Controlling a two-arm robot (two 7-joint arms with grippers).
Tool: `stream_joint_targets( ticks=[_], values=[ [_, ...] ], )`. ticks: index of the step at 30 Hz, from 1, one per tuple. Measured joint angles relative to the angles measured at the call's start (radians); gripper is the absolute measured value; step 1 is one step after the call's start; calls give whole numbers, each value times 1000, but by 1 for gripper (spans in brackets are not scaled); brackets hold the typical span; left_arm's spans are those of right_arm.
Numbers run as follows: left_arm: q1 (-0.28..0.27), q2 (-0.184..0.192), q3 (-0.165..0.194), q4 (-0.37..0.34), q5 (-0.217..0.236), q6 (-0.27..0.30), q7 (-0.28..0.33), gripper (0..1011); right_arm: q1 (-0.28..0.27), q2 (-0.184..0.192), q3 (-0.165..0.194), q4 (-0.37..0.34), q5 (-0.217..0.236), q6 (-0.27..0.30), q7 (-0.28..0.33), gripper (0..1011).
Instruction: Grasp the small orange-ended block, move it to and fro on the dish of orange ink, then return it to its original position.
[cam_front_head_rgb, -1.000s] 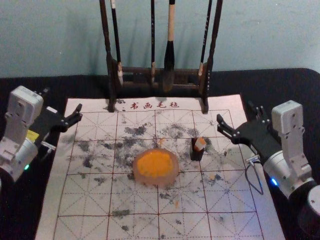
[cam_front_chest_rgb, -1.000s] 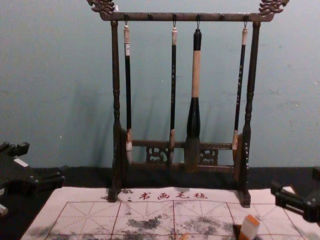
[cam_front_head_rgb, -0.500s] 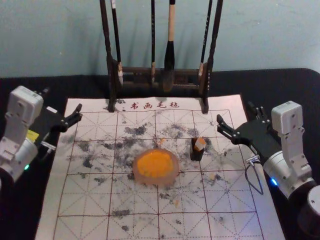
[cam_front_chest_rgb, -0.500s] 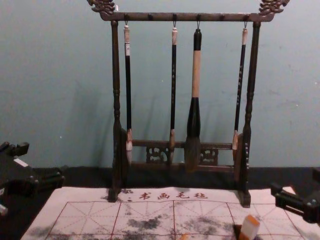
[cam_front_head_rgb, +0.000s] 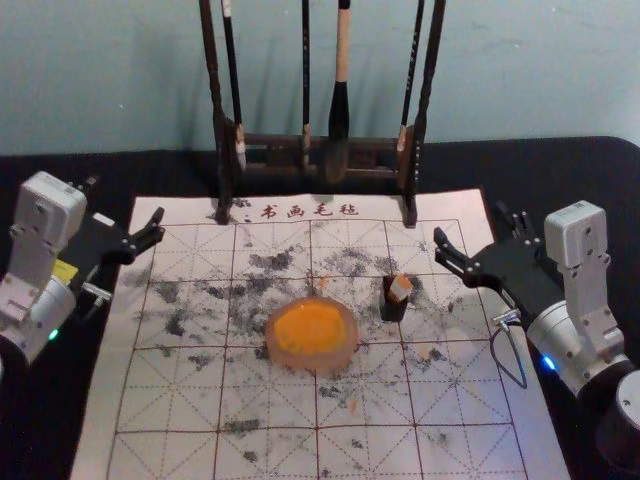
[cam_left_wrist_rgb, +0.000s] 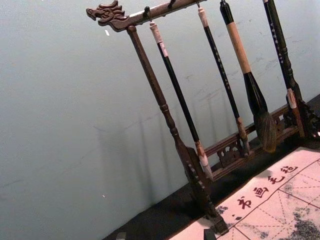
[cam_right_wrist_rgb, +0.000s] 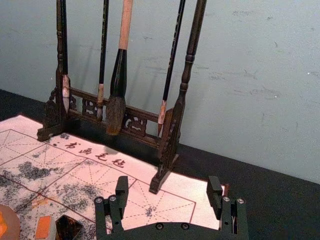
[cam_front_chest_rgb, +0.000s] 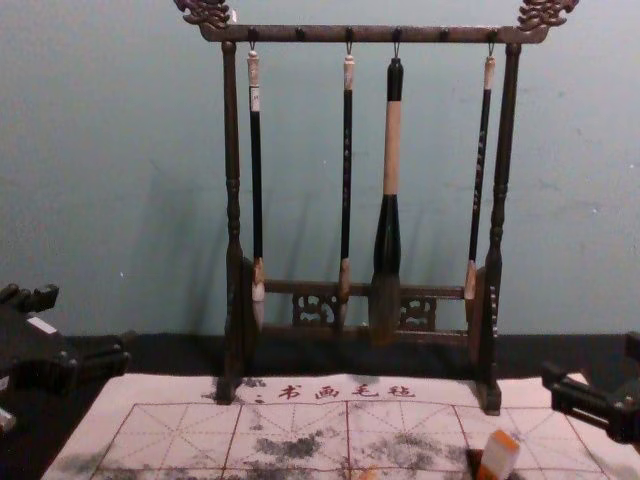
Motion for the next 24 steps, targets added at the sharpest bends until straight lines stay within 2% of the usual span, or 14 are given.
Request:
stream_joint_targets(
  ticks=[24],
  values=[
    [0, 0, 0, 0, 0, 0, 0, 1001, 0, 0, 0, -1, 2, -1, 0, 1000]
  ],
)
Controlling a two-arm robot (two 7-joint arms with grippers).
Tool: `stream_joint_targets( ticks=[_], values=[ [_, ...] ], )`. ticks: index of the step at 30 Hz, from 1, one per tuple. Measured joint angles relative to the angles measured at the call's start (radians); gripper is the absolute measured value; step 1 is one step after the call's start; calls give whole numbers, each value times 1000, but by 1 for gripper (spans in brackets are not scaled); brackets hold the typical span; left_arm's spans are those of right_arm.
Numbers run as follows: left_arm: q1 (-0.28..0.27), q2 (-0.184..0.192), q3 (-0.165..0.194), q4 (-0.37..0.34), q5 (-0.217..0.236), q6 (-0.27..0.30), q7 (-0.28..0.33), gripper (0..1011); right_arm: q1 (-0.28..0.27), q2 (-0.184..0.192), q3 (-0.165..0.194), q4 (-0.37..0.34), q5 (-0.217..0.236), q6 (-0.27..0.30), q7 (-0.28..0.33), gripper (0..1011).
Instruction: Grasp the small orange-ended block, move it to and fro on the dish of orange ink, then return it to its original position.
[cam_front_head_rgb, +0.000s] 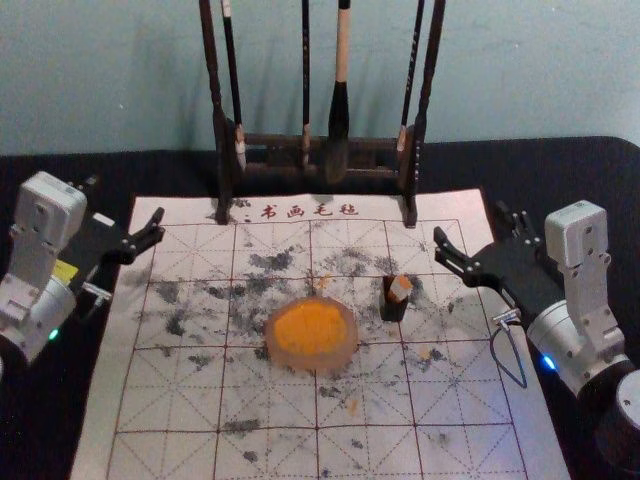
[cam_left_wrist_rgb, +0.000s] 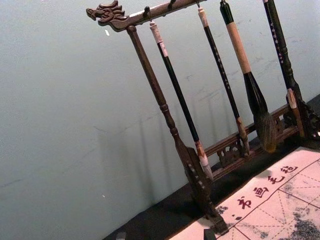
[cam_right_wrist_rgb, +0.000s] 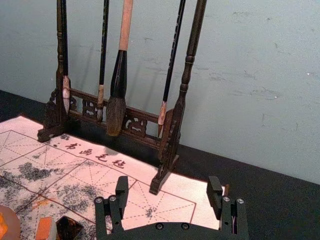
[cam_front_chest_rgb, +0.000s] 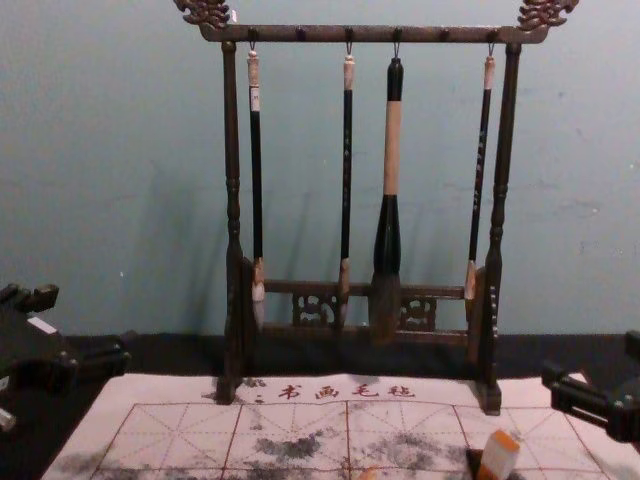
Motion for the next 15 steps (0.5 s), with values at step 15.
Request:
stream_joint_targets(
  ticks=[15],
  values=[
    [0, 0, 0, 0, 0, 0, 0, 1001, 0, 0, 0, 0, 0, 0, 0, 1002]
  ],
)
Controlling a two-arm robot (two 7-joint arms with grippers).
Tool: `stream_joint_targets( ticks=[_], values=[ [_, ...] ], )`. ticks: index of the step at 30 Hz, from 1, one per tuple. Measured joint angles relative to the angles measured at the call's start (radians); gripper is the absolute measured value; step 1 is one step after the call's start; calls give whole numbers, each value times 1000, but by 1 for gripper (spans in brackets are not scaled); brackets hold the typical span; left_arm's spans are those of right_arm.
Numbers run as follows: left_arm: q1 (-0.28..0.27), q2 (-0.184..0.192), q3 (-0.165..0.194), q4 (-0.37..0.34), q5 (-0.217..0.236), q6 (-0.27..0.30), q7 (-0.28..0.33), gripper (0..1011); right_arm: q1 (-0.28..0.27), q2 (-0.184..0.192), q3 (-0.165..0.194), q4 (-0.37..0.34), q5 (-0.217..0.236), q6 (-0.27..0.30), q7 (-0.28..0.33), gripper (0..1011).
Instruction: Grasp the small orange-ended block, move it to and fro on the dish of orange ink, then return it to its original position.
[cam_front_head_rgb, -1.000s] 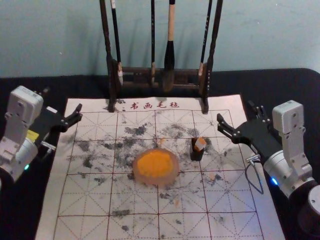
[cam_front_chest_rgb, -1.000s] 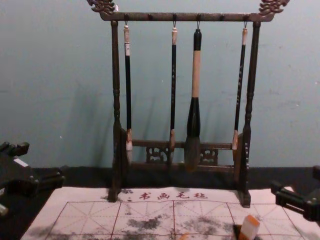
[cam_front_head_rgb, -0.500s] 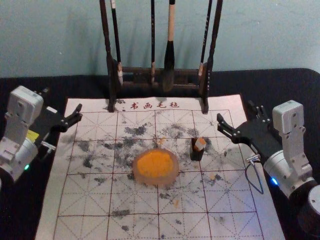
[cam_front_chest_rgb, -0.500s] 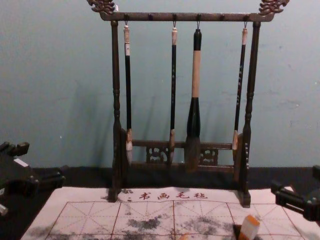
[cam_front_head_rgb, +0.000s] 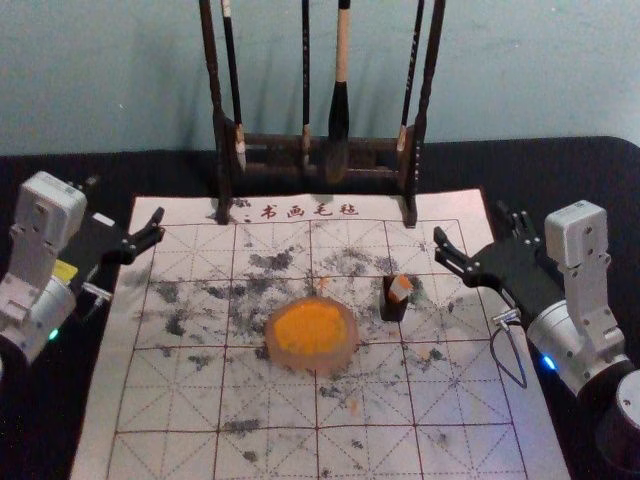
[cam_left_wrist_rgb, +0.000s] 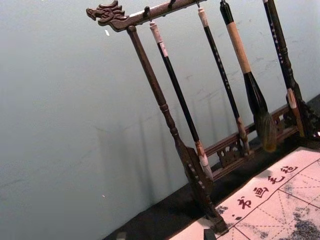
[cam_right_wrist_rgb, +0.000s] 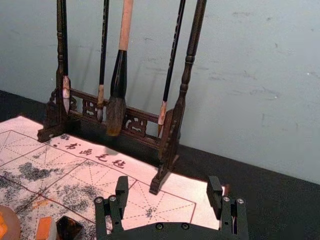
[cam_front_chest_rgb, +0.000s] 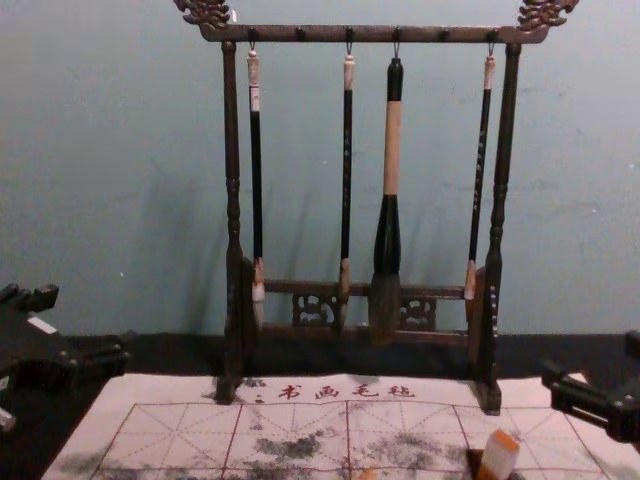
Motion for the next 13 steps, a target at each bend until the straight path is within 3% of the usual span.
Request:
stream_joint_targets(
  ticks=[13],
  values=[
    [0, 0, 0, 0, 0, 0, 0, 1001, 0, 0, 0, 0, 0, 0, 0, 1002]
  ],
)
